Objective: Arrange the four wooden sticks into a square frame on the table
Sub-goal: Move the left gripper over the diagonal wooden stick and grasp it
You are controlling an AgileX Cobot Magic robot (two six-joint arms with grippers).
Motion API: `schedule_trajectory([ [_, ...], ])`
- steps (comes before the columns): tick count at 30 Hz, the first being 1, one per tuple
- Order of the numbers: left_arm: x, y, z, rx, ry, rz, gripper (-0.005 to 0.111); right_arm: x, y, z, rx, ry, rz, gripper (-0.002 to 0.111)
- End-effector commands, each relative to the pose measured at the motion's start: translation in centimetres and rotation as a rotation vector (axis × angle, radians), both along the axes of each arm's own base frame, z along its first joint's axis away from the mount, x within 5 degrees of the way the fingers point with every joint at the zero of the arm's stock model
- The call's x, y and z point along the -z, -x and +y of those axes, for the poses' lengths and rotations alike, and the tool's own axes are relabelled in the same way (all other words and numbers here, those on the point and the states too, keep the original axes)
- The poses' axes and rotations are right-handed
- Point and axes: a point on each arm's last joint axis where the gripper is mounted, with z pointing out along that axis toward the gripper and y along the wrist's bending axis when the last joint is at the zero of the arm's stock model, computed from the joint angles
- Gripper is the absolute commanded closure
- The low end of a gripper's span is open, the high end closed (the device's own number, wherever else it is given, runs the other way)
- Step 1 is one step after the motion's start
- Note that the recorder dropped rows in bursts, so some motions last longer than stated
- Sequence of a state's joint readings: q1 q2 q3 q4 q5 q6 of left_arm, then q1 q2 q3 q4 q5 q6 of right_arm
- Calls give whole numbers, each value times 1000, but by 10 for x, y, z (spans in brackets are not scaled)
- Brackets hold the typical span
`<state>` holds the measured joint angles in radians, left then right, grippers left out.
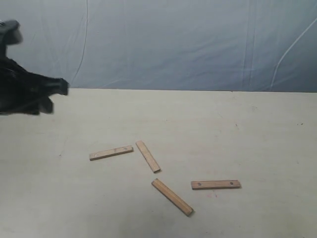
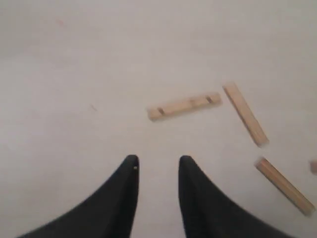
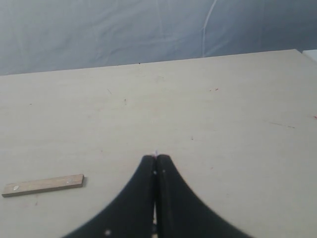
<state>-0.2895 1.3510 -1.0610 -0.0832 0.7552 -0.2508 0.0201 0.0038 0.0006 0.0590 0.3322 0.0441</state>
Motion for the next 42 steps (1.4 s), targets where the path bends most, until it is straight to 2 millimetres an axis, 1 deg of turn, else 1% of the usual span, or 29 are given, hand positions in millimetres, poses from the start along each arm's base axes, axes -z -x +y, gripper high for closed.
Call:
schedule_trajectory([
  [1, 20, 6, -50, 95, 161, 159, 56, -1, 0, 0, -2, 3, -8, 109],
  [2, 25, 7, -62, 99, 189, 181, 54, -1, 0, 0, -2, 3, -8, 109],
  [4, 37, 7, -81, 73, 222, 226, 54, -1, 0, 0, -2, 3, -8, 109],
  [8, 73, 9, -119, 37, 212, 318, 54, -1, 0, 0, -2, 3, -8, 109],
  [12, 101, 5, -151, -21, 207, 379, 54, -1, 0, 0, -2, 3, -8, 109],
  [16, 119, -6, -176, -79, 237, 395, 54, -1, 0, 0, -2, 3, -10, 109],
  [18, 128, -14, -184, -116, 241, 415, 54, -1, 0, 0, -2, 3, -10, 109],
  [21, 137, -20, -196, -136, 218, 461, 54, -1, 0, 0, -2, 3, -10, 109],
  [24, 145, -24, -206, -158, 151, 499, 54, -1, 0, 0, -2, 3, -10, 109],
  [28, 150, -29, -214, -189, 42, 484, 54, -1, 0, 0, -2, 3, -10, 109],
  [31, 153, -29, -221, -214, 14, 474, 54, -1, 0, 0, -2, 3, -10, 109],
  [37, 155, -23, -232, -266, 53, 471, 54, -1, 0, 0, -2, 3, -10, 109],
  [42, 171, -19, -239, -288, 51, 486, 54, -1, 0, 0, -2, 3, -10, 109],
])
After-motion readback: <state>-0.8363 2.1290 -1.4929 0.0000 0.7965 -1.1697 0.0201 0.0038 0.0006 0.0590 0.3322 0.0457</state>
